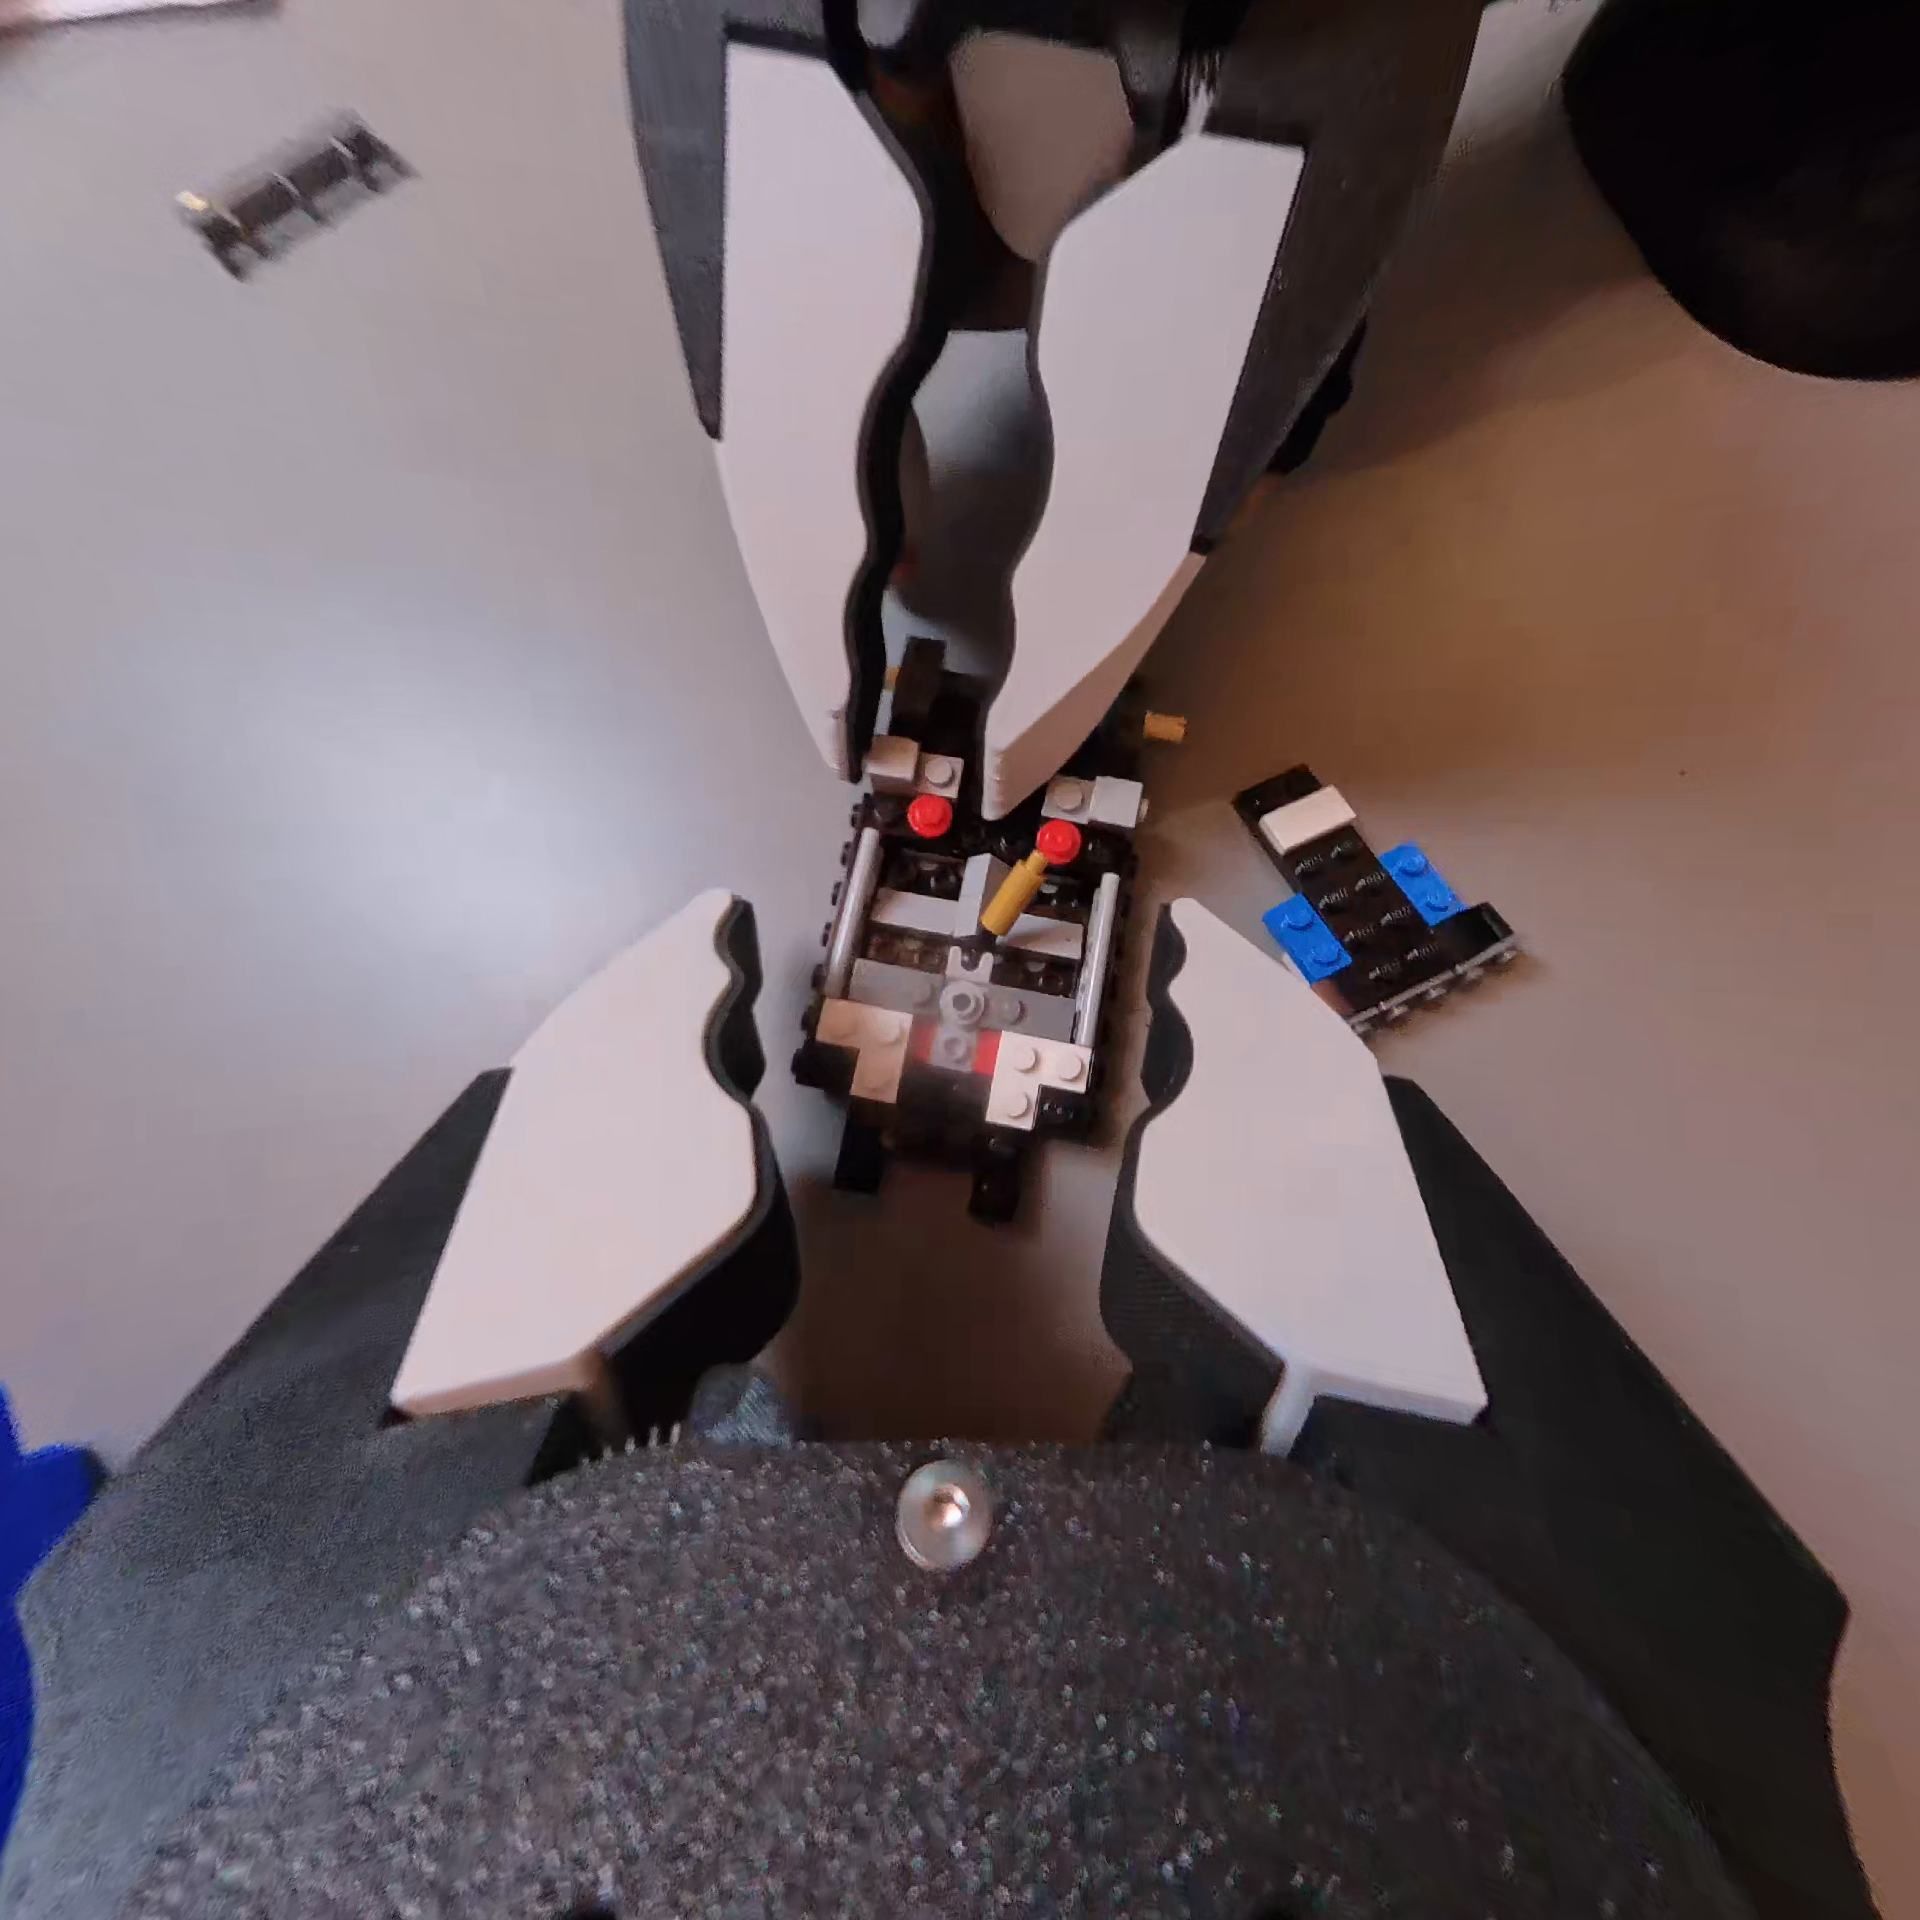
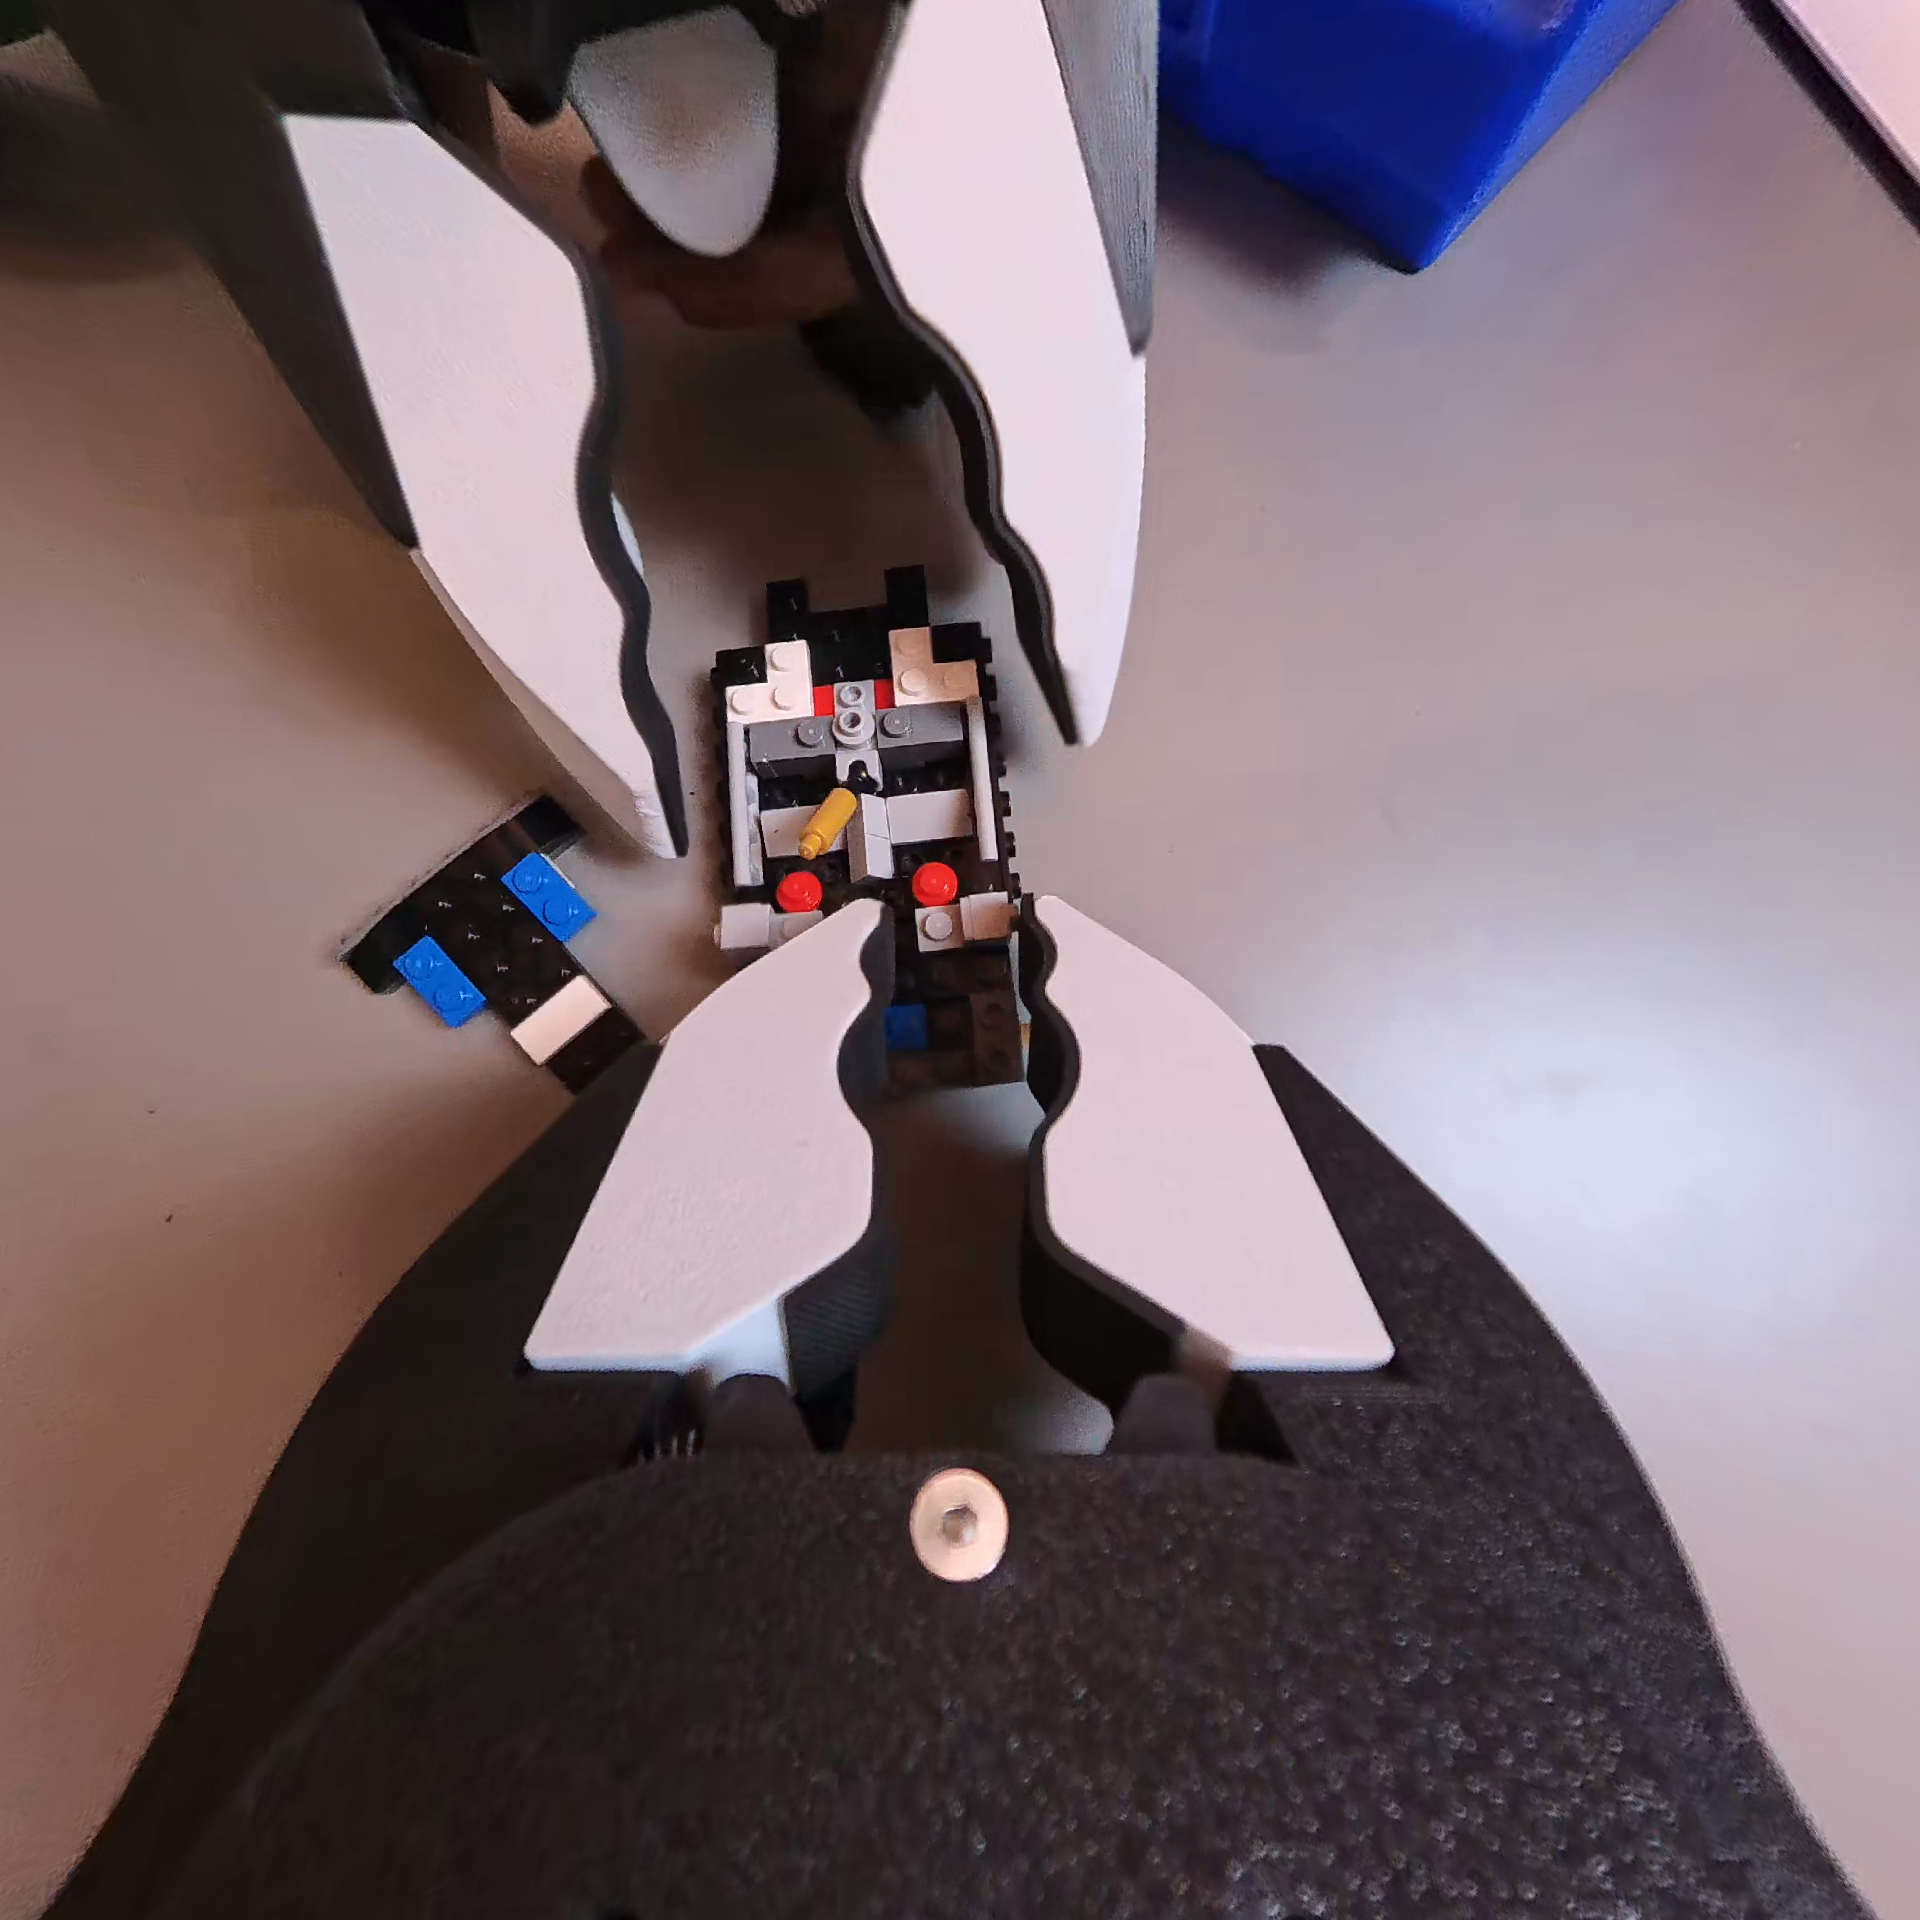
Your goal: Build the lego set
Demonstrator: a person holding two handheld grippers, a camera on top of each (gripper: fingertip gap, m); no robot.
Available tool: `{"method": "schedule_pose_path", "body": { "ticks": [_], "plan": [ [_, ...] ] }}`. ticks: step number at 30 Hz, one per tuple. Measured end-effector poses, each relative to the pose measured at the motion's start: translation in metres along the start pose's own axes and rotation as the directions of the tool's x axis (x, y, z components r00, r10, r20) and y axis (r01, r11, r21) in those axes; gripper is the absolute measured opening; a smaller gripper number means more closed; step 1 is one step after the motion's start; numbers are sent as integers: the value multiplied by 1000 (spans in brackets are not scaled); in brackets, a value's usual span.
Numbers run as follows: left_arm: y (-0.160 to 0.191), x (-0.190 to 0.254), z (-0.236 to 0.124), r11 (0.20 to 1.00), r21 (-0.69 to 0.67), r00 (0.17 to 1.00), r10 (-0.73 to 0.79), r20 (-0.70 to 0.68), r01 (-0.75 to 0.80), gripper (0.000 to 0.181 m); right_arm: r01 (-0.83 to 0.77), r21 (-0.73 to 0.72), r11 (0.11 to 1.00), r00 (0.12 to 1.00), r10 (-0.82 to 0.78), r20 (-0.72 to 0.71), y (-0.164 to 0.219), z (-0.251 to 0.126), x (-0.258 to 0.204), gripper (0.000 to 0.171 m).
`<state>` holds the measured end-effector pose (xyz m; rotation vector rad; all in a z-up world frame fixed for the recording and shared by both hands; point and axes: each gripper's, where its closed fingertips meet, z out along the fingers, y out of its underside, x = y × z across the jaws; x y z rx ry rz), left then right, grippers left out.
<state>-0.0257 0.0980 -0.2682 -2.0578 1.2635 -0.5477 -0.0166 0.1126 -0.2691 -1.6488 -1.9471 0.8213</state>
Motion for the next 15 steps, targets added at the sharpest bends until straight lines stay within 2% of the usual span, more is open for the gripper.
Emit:
{"method": "schedule_pose_path", "body": {
  "ticks": [6,15],
  "plan": [
    [8,7,5,1000,-26,997,-4,-76,2,57,23,21,1000,1000,-23,-13,-1,1,0,18],
    [9,8,4,1000,-15,997,19,-68,-20,57,-41,85,996,998,38,47,-2,1,-2,18]
  ]
}}
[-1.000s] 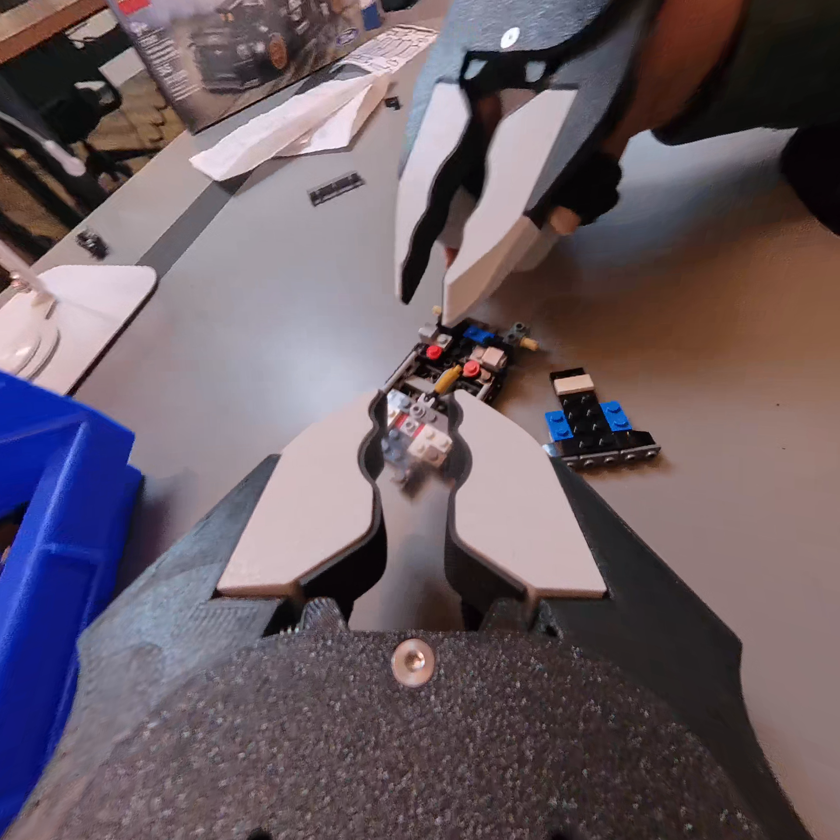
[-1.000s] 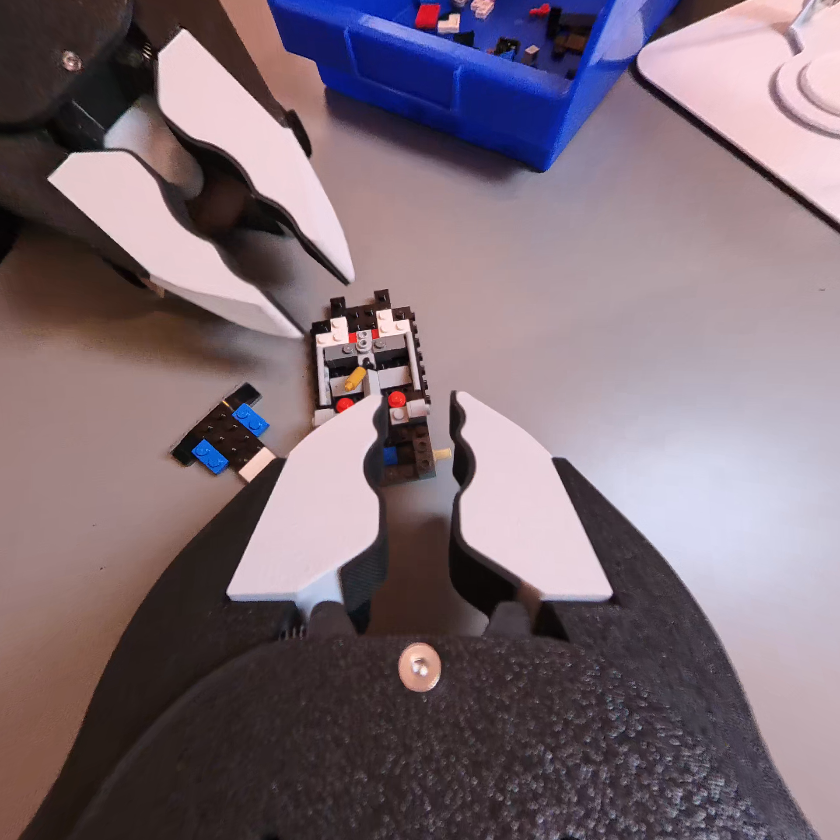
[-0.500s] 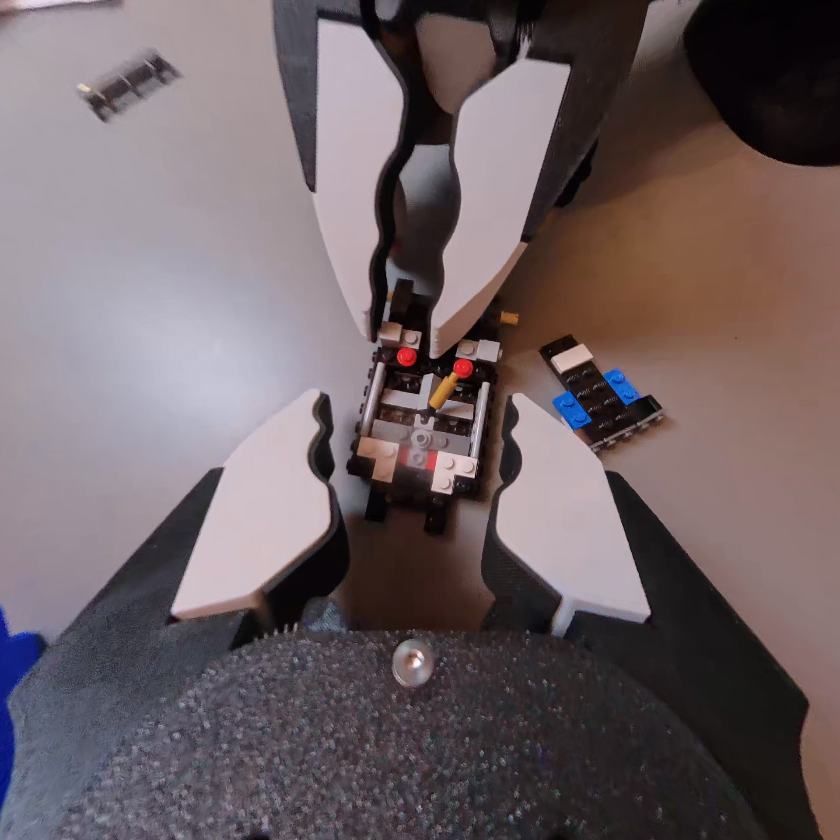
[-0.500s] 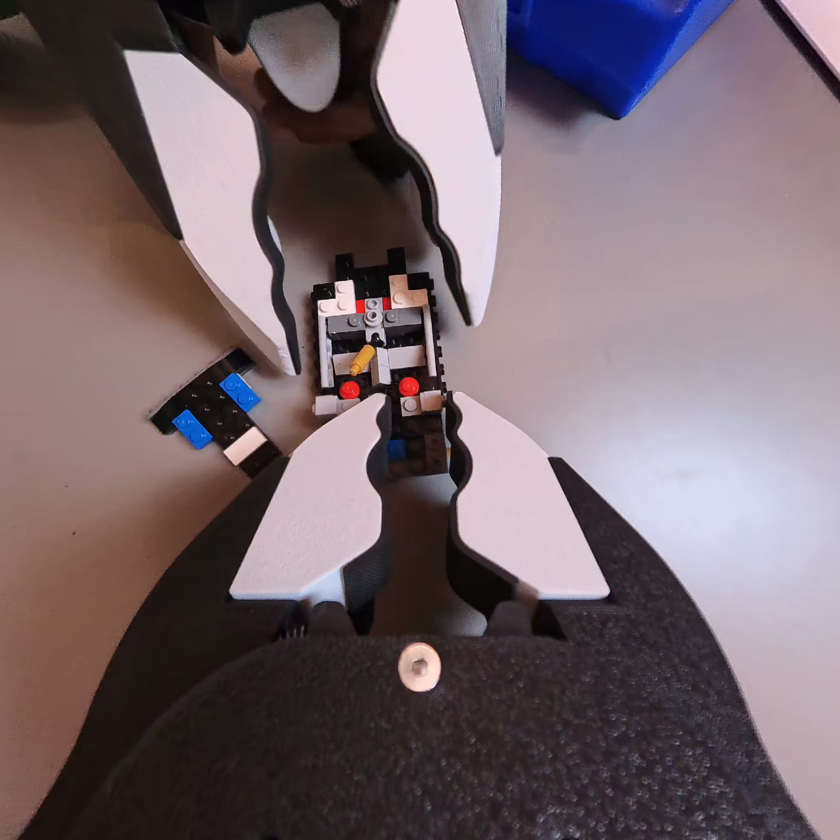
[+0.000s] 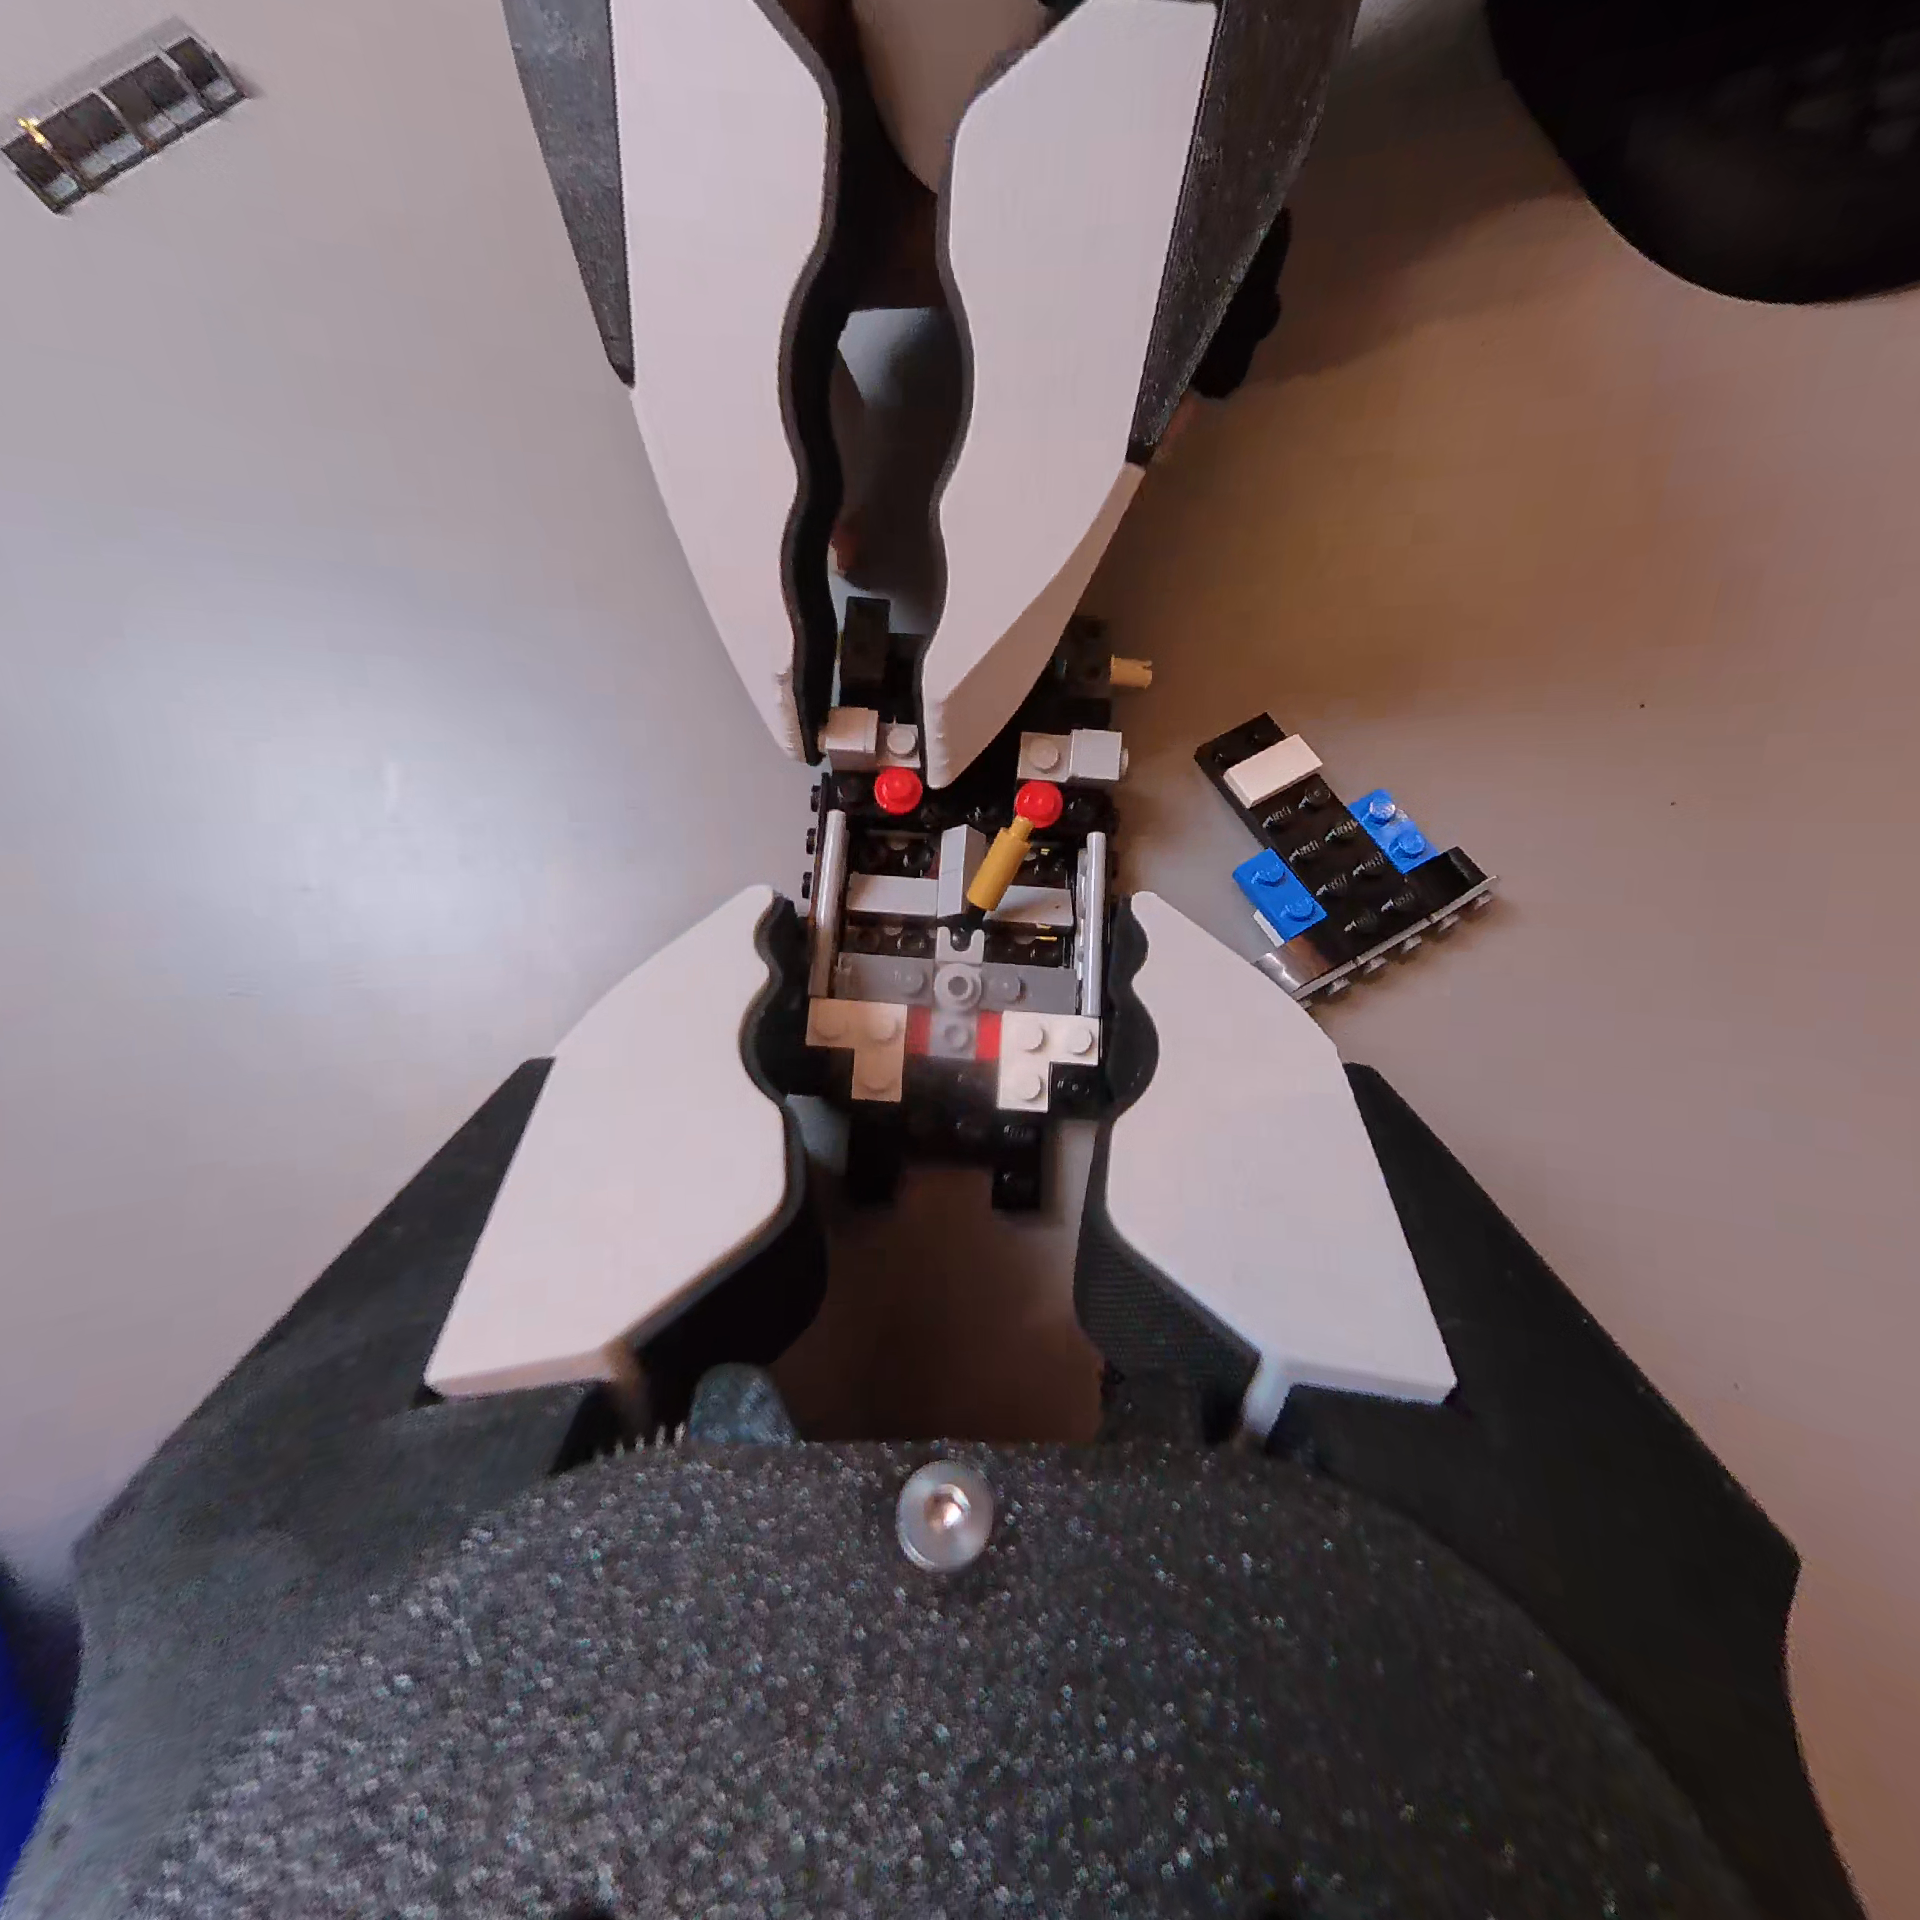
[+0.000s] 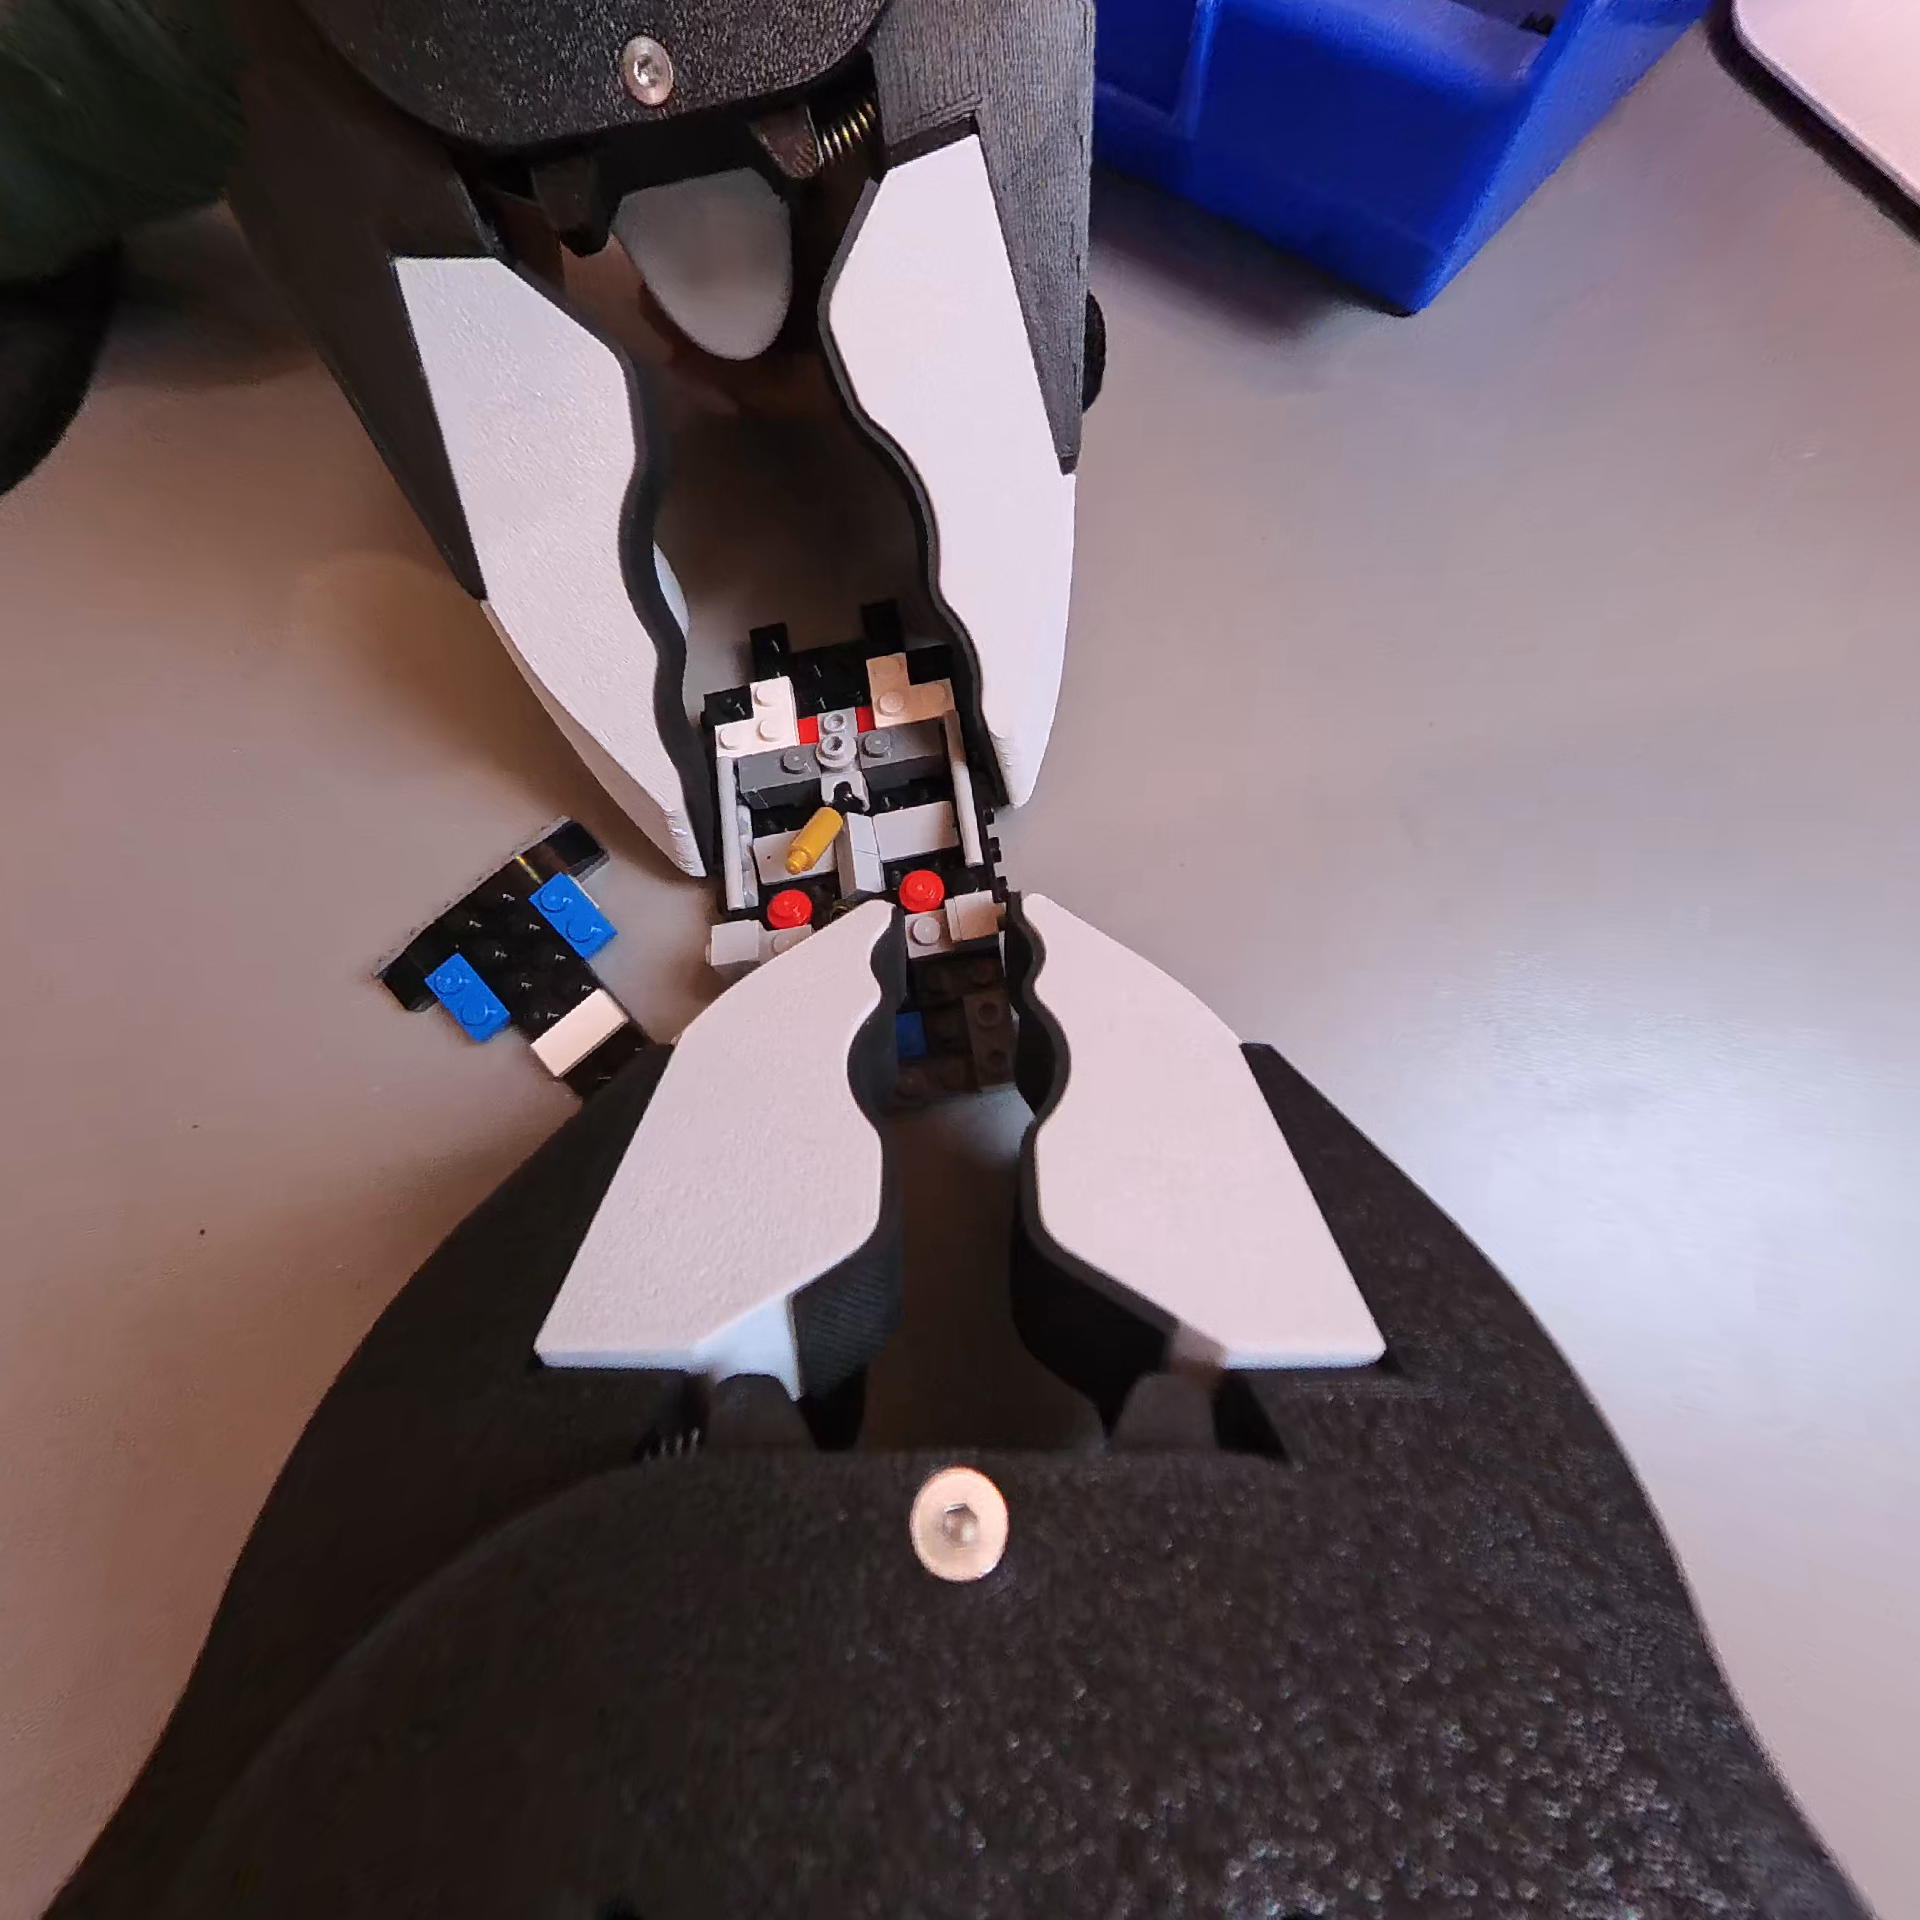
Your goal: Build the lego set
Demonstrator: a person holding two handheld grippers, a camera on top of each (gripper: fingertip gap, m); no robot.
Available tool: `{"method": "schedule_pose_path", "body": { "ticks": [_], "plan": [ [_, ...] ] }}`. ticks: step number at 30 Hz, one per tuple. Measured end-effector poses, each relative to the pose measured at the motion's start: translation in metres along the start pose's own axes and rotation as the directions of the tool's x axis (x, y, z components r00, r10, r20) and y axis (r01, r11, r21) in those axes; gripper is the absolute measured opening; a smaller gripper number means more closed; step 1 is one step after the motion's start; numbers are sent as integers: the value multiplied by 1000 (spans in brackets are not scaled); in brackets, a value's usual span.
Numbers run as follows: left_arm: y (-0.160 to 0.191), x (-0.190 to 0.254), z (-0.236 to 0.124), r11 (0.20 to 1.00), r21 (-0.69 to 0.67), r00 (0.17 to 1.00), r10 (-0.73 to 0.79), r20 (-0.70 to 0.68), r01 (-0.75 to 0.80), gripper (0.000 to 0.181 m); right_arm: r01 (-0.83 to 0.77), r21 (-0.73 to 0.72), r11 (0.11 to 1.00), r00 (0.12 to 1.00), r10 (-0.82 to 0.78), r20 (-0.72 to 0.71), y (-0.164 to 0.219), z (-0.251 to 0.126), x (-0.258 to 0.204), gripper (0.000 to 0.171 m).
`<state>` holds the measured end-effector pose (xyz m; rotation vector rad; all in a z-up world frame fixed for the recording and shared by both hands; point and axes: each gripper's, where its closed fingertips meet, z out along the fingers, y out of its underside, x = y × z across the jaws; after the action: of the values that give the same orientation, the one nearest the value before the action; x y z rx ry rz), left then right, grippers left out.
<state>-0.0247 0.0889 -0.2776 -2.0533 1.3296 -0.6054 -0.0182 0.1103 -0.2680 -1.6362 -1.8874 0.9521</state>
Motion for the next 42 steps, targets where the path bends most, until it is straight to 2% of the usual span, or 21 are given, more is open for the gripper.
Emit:
{"method": "schedule_pose_path", "body": {
  "ticks": [17,33,37,38,42],
  "plan": [
    [-2,3,-1,1000,14,1000,1,-10,-1,57,-48,84,995,999,47,14,-3,-3,-2,17],
    [-2,1,-2,1000,25,1000,-8,-9,8,57,-214,120,969,976,210,48,-7,-4,1,17],
    [1,4,0,1000,-3,1000,19,-20,-19,57,-310,211,927,950,293,107,-18,-14,7,18],
    [0,4,0,1000,0,1000,20,-16,-20,57,-277,196,941,961,270,63,-13,-14,10,17],
    [0,4,0,1000,11,1000,12,-20,-12,57,-267,278,923,963,263,53,-22,-22,12,18]
  ]
}}
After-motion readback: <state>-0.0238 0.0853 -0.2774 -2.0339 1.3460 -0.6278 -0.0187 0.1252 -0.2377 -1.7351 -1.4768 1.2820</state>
